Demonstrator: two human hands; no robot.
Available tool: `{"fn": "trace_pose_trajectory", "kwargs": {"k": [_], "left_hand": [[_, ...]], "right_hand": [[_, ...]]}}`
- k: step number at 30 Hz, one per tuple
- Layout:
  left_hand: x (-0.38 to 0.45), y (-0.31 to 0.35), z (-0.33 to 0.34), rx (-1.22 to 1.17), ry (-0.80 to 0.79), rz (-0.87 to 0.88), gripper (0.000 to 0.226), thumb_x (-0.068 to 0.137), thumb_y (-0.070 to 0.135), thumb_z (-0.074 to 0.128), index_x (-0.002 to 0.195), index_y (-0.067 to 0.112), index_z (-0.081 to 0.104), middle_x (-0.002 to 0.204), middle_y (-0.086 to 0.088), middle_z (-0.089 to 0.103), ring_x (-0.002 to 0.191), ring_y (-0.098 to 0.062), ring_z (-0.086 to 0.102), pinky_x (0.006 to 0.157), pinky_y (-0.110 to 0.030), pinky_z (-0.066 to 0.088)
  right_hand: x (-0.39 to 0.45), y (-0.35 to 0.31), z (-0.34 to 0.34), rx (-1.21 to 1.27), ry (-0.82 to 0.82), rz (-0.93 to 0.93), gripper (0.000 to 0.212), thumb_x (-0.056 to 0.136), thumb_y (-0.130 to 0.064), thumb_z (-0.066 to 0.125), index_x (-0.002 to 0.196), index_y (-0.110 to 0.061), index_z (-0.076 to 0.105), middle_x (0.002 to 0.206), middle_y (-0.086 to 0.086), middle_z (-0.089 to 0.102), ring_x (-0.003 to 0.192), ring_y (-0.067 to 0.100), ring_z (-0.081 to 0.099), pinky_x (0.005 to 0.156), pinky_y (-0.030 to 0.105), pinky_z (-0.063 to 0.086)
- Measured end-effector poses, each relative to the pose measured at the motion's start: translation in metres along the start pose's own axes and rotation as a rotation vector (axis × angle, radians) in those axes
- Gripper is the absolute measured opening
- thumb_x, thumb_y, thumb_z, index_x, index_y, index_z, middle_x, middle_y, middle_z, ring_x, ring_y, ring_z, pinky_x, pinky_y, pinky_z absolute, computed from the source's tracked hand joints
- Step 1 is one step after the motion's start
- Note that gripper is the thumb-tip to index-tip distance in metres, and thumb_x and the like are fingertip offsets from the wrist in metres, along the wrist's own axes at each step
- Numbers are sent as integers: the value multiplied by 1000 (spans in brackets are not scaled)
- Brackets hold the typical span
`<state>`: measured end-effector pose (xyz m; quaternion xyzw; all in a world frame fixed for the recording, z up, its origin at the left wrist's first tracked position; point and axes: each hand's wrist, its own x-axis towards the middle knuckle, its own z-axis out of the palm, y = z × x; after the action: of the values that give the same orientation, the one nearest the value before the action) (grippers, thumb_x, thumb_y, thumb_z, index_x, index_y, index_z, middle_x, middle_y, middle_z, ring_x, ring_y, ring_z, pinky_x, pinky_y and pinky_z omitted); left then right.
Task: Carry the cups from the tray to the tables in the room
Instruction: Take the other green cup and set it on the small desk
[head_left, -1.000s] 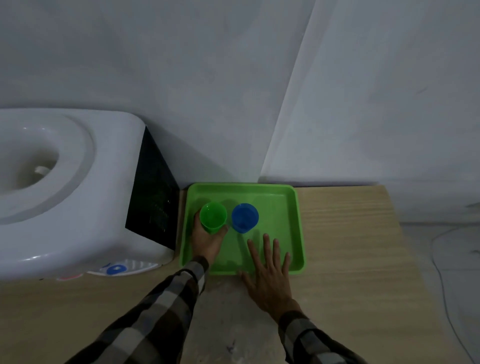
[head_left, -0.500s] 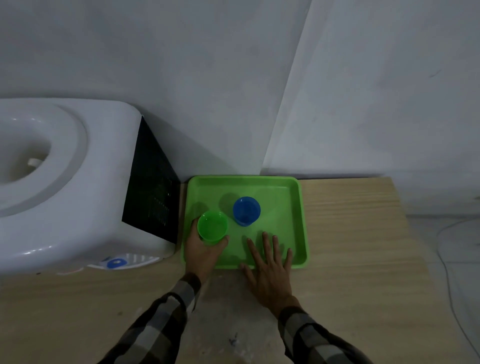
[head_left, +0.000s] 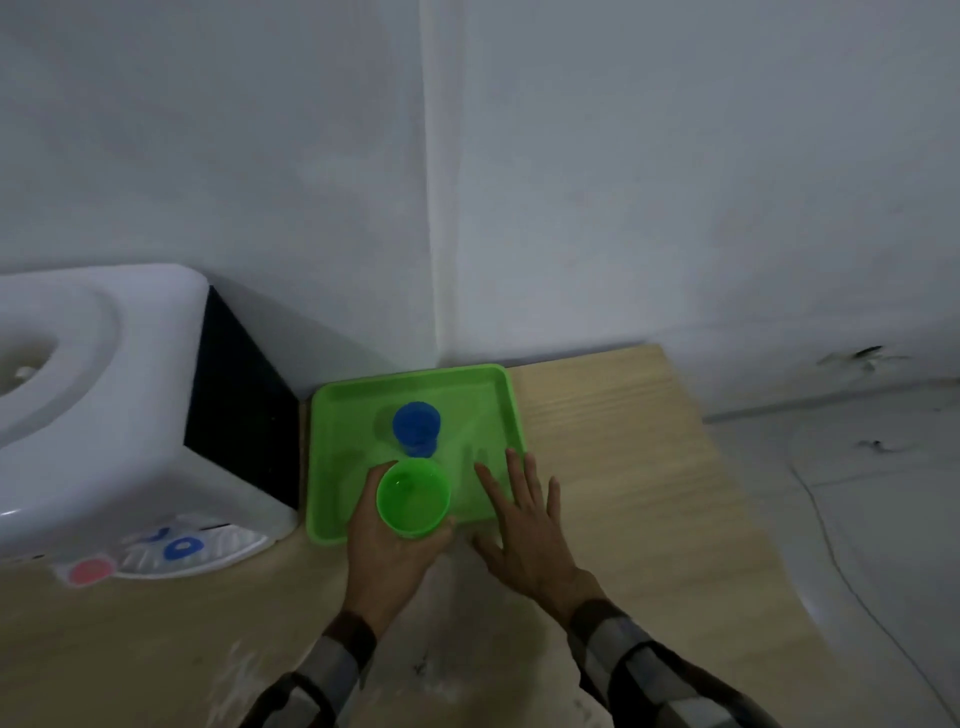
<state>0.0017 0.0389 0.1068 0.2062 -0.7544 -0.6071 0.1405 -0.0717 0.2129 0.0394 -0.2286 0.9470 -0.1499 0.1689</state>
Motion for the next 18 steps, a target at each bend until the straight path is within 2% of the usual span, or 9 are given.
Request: {"fn": "trace_pose_trajectory", "kwargs": {"k": [3, 6, 8, 10, 12, 15, 18], "left_hand": [[-26, 21, 18, 7, -65, 40, 63, 60, 15, 90, 114, 29, 60, 110, 14, 72, 97, -5, 69, 83, -15, 52], [-55, 38, 40, -3, -121, 65, 65, 60, 14, 89, 118, 24, 60, 107, 4, 73, 97, -15, 70, 85, -30, 57], [-76, 54, 60, 3, -157, 101, 68, 61, 12, 91, 120, 23, 59, 107, 6, 71, 97, -12, 69, 83, -29, 57], [-97, 70, 83, -12, -195, 134, 70, 63, 0, 93, 119, 25, 59, 107, 11, 70, 94, -5, 68, 83, -26, 57], [-118, 85, 105, -27, -263, 167, 70, 65, -6, 91, 117, 29, 59, 109, 9, 70, 98, -7, 68, 85, -29, 57], [-149, 104, 136, -38, -362, 211, 67, 66, 1, 93, 119, 26, 61, 112, 2, 71, 104, -18, 68, 91, -41, 56], [-181, 125, 170, -56, -430, 253, 67, 61, 9, 92, 118, 22, 60, 111, 0, 71, 102, -20, 68, 90, -44, 56]], "right_hand": [[-40, 20, -30, 8, 149, 21, 88, 90, -57, 51, 164, -38, 6, 173, 11, -10, 158, 33, -18, 123, 67, -1], [-88, 43, -59, -18, 253, 69, 87, 93, -59, 50, 165, -35, 7, 173, 12, -11, 158, 33, -19, 123, 66, -1], [-122, 58, -78, -27, 319, 96, 86, 94, -58, 49, 164, -36, 5, 173, 11, -13, 158, 32, -20, 123, 67, -2], [-155, 73, -95, -29, 384, 124, 86, 94, -57, 49, 164, -37, 4, 173, 10, -14, 158, 32, -21, 123, 67, -3], [-190, 88, -109, -24, 444, 162, 83, 96, -58, 47, 164, -38, 4, 173, 8, -14, 158, 30, -22, 123, 66, -4], [-246, 112, -125, -11, 542, 234, 74, 101, -61, 38, 164, -37, 7, 174, 8, -11, 158, 27, -22, 124, 65, -6], [-302, 142, -137, 8, 610, 330, 70, 103, -63, 33, 164, -37, 10, 174, 7, -10, 158, 25, -21, 124, 64, -7]]}}
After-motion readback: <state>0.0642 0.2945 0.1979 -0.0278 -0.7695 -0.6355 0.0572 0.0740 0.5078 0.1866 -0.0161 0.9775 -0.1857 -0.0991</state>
